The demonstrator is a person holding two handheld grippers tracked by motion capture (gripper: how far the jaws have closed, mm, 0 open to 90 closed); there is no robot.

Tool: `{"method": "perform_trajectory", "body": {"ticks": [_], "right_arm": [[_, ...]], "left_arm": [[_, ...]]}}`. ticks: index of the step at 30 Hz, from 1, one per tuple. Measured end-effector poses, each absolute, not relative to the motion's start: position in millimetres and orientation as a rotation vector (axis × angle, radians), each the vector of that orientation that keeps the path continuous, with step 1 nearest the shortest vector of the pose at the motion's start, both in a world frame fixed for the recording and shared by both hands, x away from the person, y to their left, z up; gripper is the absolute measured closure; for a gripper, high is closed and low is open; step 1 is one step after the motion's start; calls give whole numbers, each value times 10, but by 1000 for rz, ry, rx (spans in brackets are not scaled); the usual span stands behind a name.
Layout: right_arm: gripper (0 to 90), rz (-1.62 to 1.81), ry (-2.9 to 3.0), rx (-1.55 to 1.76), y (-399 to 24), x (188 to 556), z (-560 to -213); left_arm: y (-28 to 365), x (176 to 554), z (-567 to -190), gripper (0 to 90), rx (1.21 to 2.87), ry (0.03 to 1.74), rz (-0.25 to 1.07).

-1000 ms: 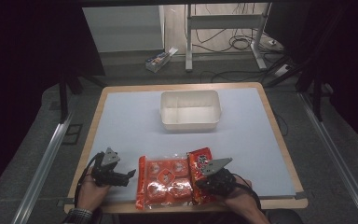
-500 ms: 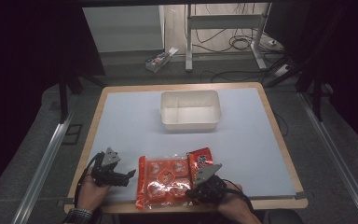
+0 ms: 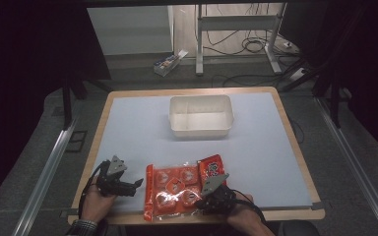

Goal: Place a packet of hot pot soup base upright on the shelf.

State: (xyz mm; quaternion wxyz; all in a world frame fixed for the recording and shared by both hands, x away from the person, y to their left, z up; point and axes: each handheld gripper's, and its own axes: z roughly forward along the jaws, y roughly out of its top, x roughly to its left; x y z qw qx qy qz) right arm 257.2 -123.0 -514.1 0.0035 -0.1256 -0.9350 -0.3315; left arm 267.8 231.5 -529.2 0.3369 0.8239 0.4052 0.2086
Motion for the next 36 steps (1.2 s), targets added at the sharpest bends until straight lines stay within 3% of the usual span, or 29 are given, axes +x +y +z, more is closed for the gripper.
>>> {"method": "perform_trajectory", "body": {"ticks": [36], "right_arm": [[892, -1070, -3045, -591, -1278, 2875, -5127]], "left_arm": [[2311, 2685, -5295, 27, 2153, 1062, 543]]}}
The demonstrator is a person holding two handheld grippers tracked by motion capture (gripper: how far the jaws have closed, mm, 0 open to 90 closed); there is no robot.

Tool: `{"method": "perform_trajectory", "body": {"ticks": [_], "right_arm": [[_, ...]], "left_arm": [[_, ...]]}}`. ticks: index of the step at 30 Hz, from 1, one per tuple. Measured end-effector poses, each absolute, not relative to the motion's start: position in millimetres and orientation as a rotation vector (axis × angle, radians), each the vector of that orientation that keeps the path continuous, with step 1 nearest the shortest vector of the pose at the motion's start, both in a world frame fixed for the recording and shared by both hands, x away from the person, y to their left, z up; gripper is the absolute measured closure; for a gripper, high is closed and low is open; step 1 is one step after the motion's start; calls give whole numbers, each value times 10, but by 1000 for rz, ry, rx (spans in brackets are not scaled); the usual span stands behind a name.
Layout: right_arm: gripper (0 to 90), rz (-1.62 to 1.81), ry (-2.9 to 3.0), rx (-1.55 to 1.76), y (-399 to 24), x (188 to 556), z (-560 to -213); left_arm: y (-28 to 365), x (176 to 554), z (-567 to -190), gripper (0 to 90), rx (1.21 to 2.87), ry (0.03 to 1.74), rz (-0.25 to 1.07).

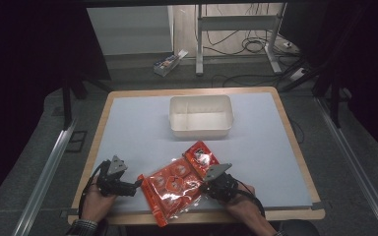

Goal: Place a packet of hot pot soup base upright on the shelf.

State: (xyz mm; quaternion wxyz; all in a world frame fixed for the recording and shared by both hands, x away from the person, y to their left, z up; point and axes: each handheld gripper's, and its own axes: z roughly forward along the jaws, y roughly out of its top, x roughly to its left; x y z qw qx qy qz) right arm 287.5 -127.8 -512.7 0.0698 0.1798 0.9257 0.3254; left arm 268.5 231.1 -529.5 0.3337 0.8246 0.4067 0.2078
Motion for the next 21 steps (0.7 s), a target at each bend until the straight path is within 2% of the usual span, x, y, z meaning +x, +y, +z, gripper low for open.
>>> {"method": "perform_trajectory", "body": {"ticks": [10, 14, 15, 17, 18, 19, 21], "right_arm": [[887, 1072, 2813, 620, -1336, 2965, -5089], [762, 1080, 2776, 608, -1360, 2951, -5033], [762, 1080, 2776, 608, -1360, 2951, -5033], [643, 1084, 2738, 636, -1390, 2964, -4996], [605, 1092, 2728, 649, -1405, 2971, -4984], [605, 1092, 2728, 649, -1405, 2971, -4984], [527, 1097, 2691, 660, -1435, 2985, -4963]], "left_arm": [[2323, 2683, -5292, 27, 2139, 1065, 543], [2334, 2679, -5284, 27, 2125, 1067, 541], [2335, 2679, -5284, 27, 2125, 1067, 542], [2331, 2678, -5286, 27, 2129, 1067, 542], [2329, 2678, -5286, 27, 2130, 1065, 542], [2328, 2678, -5285, 27, 2130, 1064, 541], [2328, 2680, -5288, 27, 2131, 1065, 541]]}}
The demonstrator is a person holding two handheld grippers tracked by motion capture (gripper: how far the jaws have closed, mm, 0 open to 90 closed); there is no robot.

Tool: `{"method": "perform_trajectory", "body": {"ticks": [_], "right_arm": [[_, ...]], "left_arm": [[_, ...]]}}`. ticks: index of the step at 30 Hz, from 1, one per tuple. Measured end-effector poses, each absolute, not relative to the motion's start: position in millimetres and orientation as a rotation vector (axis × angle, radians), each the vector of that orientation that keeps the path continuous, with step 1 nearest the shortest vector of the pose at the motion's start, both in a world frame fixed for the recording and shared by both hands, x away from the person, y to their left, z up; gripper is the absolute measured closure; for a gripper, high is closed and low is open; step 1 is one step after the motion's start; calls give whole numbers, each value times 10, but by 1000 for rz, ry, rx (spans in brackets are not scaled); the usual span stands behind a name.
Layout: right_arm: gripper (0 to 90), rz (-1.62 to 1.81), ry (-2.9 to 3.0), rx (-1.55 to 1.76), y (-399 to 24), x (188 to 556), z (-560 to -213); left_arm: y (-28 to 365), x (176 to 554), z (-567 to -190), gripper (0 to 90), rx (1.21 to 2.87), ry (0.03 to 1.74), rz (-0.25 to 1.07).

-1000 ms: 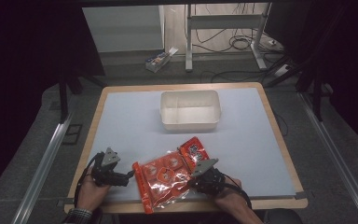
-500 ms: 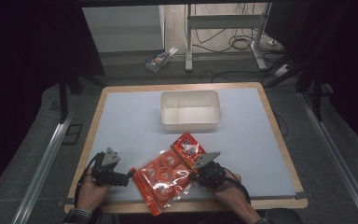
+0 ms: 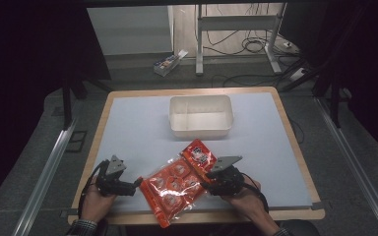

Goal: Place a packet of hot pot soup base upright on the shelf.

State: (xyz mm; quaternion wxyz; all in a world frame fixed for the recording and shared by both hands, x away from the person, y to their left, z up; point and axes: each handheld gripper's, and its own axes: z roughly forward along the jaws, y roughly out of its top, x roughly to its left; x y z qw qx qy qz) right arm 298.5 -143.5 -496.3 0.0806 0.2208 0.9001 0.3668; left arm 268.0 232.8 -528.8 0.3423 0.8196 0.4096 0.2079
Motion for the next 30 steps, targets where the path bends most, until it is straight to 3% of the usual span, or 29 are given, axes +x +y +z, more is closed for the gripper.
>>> {"method": "perform_trajectory", "body": {"ticks": [4, 5, 7, 8, 11, 16, 30], "right_arm": [[371, 1112, 2598, 687, -1520, 3038, -4916], [371, 1112, 2598, 687, -1520, 3038, -4916], [261, 1125, 2565, 715, -1576, 3099, -4918], [261, 1125, 2565, 715, -1576, 3099, -4918], [113, 1124, 2547, 772, -1624, 3173, -4962], [31, 1094, 2554, 846, -1646, 3243, -5050], [53, 1089, 2625, 939, -1562, 3355, -5203]], "left_arm": [[2328, 2680, -5288, 27, 2131, 1064, 540], [2328, 2680, -5288, 27, 2131, 1064, 540], [2327, 2681, -5290, 27, 2132, 1063, 539], [2329, 2684, -5290, 27, 2136, 1057, 542], [2327, 2683, -5291, 27, 2135, 1061, 540], [2325, 2683, -5290, 27, 2138, 1059, 542], [2319, 2685, -5291, 28, 2150, 1055, 546]]}}
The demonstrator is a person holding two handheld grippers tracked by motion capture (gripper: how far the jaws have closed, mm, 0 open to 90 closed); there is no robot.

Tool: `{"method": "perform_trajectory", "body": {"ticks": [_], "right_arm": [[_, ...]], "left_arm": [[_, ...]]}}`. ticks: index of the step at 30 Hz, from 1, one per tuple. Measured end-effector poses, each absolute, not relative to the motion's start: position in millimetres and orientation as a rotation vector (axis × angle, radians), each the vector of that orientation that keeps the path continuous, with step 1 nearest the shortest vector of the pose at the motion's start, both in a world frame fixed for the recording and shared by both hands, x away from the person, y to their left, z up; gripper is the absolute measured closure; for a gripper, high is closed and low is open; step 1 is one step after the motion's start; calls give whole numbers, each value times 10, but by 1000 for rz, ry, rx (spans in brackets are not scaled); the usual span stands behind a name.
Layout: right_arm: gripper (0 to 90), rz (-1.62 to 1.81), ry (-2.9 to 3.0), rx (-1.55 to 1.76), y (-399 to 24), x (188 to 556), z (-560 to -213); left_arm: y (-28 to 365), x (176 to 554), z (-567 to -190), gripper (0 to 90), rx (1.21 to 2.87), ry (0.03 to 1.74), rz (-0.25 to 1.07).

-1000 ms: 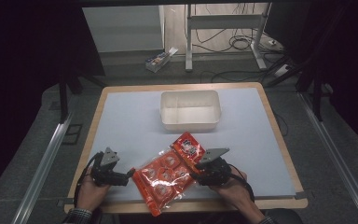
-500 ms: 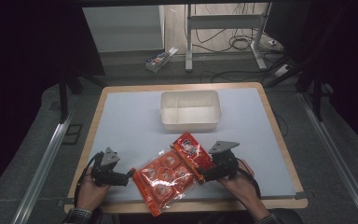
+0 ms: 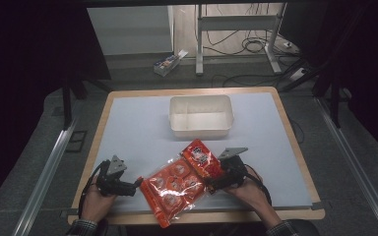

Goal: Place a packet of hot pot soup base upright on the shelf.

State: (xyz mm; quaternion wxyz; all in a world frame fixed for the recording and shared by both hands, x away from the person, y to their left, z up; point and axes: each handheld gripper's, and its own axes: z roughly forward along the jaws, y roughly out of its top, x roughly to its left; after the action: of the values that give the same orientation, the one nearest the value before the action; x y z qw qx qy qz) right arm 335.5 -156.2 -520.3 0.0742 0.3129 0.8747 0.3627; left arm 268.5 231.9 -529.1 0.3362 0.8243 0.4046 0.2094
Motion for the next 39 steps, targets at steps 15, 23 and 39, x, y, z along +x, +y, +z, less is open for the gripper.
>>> {"method": "perform_trajectory", "body": {"ticks": [15, 23, 39], "right_arm": [[505, 1147, 2709, 868, -1314, 3552, -5202], [838, 1168, 2703, 894, -1281, 3576, -5195], [883, 1207, 2735, 878, -1269, 3562, -4965]], "left_arm": [[2315, 2683, -5295, 28, 2156, 1054, 547], [2311, 2684, -5298, 29, 2159, 1050, 547], [2336, 2678, -5286, 28, 2135, 1063, 555]]}}
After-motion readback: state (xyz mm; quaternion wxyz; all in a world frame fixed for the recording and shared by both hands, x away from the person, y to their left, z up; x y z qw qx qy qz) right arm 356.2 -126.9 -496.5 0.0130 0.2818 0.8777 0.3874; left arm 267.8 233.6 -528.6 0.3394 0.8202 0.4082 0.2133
